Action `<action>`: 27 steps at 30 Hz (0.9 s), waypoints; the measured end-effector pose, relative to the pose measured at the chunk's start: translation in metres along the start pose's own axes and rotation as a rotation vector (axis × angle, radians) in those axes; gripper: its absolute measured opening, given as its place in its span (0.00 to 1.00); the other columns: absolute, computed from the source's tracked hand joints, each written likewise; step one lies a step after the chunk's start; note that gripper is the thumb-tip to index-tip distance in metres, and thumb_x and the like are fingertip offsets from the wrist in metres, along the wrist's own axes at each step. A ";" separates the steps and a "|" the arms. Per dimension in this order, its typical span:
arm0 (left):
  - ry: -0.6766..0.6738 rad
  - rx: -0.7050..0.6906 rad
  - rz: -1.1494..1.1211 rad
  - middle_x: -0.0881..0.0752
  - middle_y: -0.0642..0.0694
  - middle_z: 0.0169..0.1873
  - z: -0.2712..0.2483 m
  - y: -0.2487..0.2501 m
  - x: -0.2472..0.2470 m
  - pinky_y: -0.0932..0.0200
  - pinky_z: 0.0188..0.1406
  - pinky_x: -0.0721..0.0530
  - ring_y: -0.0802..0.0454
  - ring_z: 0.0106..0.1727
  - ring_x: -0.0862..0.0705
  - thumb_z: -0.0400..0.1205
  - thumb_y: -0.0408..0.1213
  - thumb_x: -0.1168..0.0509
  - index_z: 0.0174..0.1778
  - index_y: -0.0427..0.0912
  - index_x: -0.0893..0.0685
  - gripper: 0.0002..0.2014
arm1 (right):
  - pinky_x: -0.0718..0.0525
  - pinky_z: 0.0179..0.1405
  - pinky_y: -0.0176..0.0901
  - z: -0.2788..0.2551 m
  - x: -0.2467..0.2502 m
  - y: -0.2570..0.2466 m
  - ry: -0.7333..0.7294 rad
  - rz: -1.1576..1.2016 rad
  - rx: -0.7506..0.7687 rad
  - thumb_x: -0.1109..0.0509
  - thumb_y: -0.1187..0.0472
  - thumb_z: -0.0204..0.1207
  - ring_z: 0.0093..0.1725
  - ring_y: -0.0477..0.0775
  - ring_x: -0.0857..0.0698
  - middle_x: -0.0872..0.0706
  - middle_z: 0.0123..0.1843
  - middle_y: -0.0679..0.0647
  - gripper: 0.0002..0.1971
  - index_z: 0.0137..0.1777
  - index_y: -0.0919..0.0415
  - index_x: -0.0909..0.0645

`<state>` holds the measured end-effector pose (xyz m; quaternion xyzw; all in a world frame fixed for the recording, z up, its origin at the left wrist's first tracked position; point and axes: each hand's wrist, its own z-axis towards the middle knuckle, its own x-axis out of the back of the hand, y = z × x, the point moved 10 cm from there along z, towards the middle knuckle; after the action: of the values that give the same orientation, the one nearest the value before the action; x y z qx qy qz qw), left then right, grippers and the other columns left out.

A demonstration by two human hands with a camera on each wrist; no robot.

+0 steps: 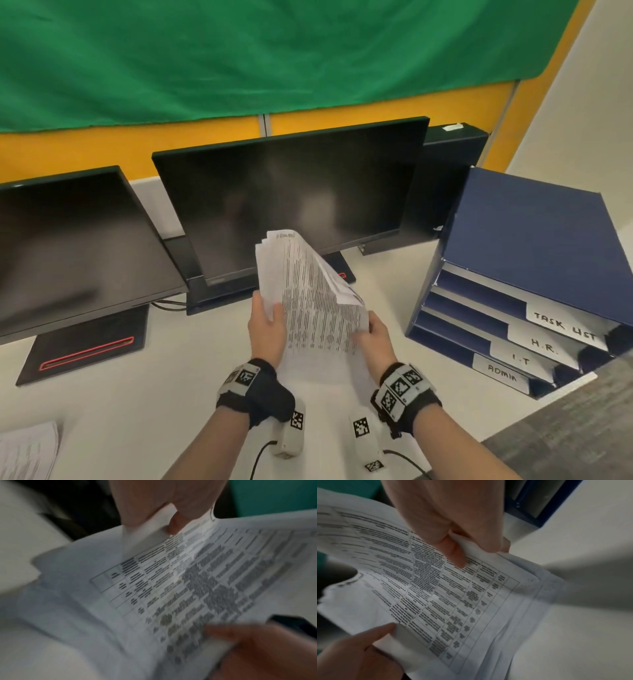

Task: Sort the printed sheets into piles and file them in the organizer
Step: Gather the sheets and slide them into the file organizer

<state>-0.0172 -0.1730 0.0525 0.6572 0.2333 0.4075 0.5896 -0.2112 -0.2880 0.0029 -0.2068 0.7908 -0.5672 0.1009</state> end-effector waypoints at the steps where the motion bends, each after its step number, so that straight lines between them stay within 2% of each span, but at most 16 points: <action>1: -0.005 -0.083 -0.010 0.20 0.48 0.52 -0.001 0.017 -0.003 0.75 0.40 0.23 0.64 0.46 0.20 0.86 0.33 0.45 0.64 0.41 0.31 0.11 | 0.14 0.51 0.57 -0.002 0.000 -0.015 -0.015 0.066 0.029 0.38 0.77 0.74 0.54 0.61 0.15 0.15 0.58 0.67 0.14 0.51 0.58 0.22; 3: -0.037 -0.198 -0.016 0.19 0.51 0.50 -0.007 0.036 -0.011 0.76 0.37 0.20 0.65 0.47 0.19 0.86 0.35 0.45 0.61 0.46 0.31 0.08 | 0.13 0.39 0.42 -0.009 0.001 -0.041 -0.060 0.203 0.086 0.34 0.74 0.74 0.54 0.52 0.14 0.13 0.57 0.57 0.18 0.60 0.55 0.22; 4: -0.056 -0.224 -0.015 0.19 0.53 0.50 -0.011 0.041 -0.016 0.75 0.37 0.18 0.64 0.48 0.18 0.86 0.36 0.46 0.60 0.50 0.32 0.08 | 0.13 0.36 0.37 -0.012 0.001 -0.051 -0.072 0.247 0.113 0.33 0.71 0.74 0.53 0.49 0.14 0.13 0.57 0.53 0.19 0.63 0.54 0.22; 5: -0.070 -0.234 -0.017 0.19 0.55 0.51 -0.014 0.043 -0.020 0.74 0.37 0.17 0.63 0.49 0.17 0.86 0.38 0.46 0.60 0.52 0.32 0.08 | 0.13 0.37 0.38 -0.014 0.003 -0.058 -0.068 0.264 0.131 0.32 0.69 0.75 0.53 0.48 0.14 0.12 0.56 0.51 0.18 0.63 0.54 0.21; 8: -0.079 -0.195 -0.046 0.20 0.57 0.51 -0.017 0.036 -0.027 0.73 0.38 0.16 0.60 0.49 0.16 0.85 0.38 0.44 0.62 0.55 0.35 0.12 | 0.14 0.56 0.56 -0.013 0.008 -0.068 -0.024 0.182 0.163 0.30 0.64 0.74 0.55 0.52 0.14 0.12 0.55 0.52 0.15 0.61 0.54 0.19; 9: -0.069 -0.174 -0.067 0.20 0.58 0.51 -0.016 0.033 -0.026 0.73 0.38 0.16 0.60 0.48 0.16 0.84 0.38 0.42 0.63 0.55 0.35 0.14 | 0.16 0.58 0.57 -0.013 0.008 -0.069 -0.018 0.175 0.159 0.29 0.63 0.74 0.57 0.53 0.15 0.12 0.56 0.52 0.15 0.61 0.54 0.19; 11: -0.041 -0.130 -0.126 0.19 0.58 0.50 -0.011 0.029 -0.023 0.68 0.40 0.16 0.59 0.48 0.15 0.83 0.38 0.38 0.65 0.54 0.35 0.17 | 0.17 0.59 0.56 -0.012 0.006 -0.065 -0.017 0.181 0.134 0.29 0.61 0.74 0.59 0.54 0.15 0.13 0.57 0.51 0.17 0.63 0.52 0.20; 13: 0.005 -0.085 -0.199 0.19 0.57 0.48 -0.005 0.028 -0.017 0.65 0.41 0.18 0.59 0.47 0.16 0.84 0.37 0.39 0.64 0.53 0.34 0.16 | 0.17 0.56 0.55 -0.012 0.003 -0.063 -0.018 0.177 0.131 0.31 0.61 0.77 0.58 0.54 0.15 0.12 0.56 0.51 0.13 0.61 0.51 0.19; 17: 0.127 -0.026 -0.343 0.20 0.59 0.46 0.007 0.026 0.004 0.60 0.45 0.21 0.56 0.49 0.18 0.85 0.35 0.43 0.60 0.52 0.33 0.11 | 0.15 0.46 0.42 -0.014 -0.004 -0.073 -0.045 0.215 0.179 0.33 0.63 0.79 0.53 0.49 0.12 0.10 0.51 0.48 0.09 0.55 0.52 0.16; 19: 0.116 -0.019 -0.350 0.19 0.57 0.48 0.008 0.023 0.005 0.58 0.47 0.19 0.56 0.50 0.18 0.86 0.35 0.44 0.60 0.54 0.33 0.11 | 0.17 0.46 0.41 -0.013 -0.006 -0.076 -0.038 0.200 0.207 0.31 0.63 0.77 0.53 0.51 0.13 0.11 0.51 0.51 0.07 0.52 0.52 0.16; 22: 0.059 0.003 -0.311 0.20 0.50 0.51 0.005 0.015 -0.002 0.57 0.45 0.19 0.54 0.50 0.18 0.86 0.36 0.44 0.61 0.53 0.34 0.11 | 0.19 0.47 0.45 -0.005 -0.004 -0.067 0.012 0.180 0.182 0.28 0.64 0.74 0.56 0.57 0.16 0.14 0.55 0.57 0.08 0.51 0.55 0.20; 24: 0.043 0.034 -0.299 0.21 0.48 0.53 0.006 0.007 -0.006 0.61 0.42 0.21 0.56 0.49 0.20 0.86 0.35 0.45 0.64 0.49 0.34 0.12 | 0.16 0.52 0.53 0.005 -0.003 -0.055 0.037 0.206 0.121 0.28 0.64 0.73 0.57 0.60 0.16 0.15 0.56 0.59 0.13 0.54 0.55 0.24; 26: 0.024 0.080 -0.311 0.21 0.48 0.53 0.010 -0.002 -0.010 0.63 0.39 0.22 0.58 0.47 0.20 0.87 0.33 0.47 0.65 0.47 0.34 0.12 | 0.18 0.59 0.61 0.012 -0.001 -0.049 0.063 0.219 0.071 0.30 0.63 0.73 0.57 0.61 0.17 0.17 0.57 0.59 0.13 0.54 0.51 0.27; 27: 0.009 0.104 -0.314 0.21 0.48 0.53 0.012 -0.006 -0.012 0.63 0.39 0.23 0.58 0.47 0.20 0.87 0.33 0.48 0.64 0.48 0.34 0.11 | 0.19 0.60 0.62 0.014 -0.002 -0.045 0.061 0.235 0.047 0.33 0.63 0.74 0.57 0.60 0.18 0.18 0.56 0.58 0.11 0.53 0.50 0.29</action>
<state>-0.0133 -0.1879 0.0435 0.6405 0.3566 0.3006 0.6101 -0.1943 -0.3118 0.0405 -0.0928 0.7987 -0.5761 0.1473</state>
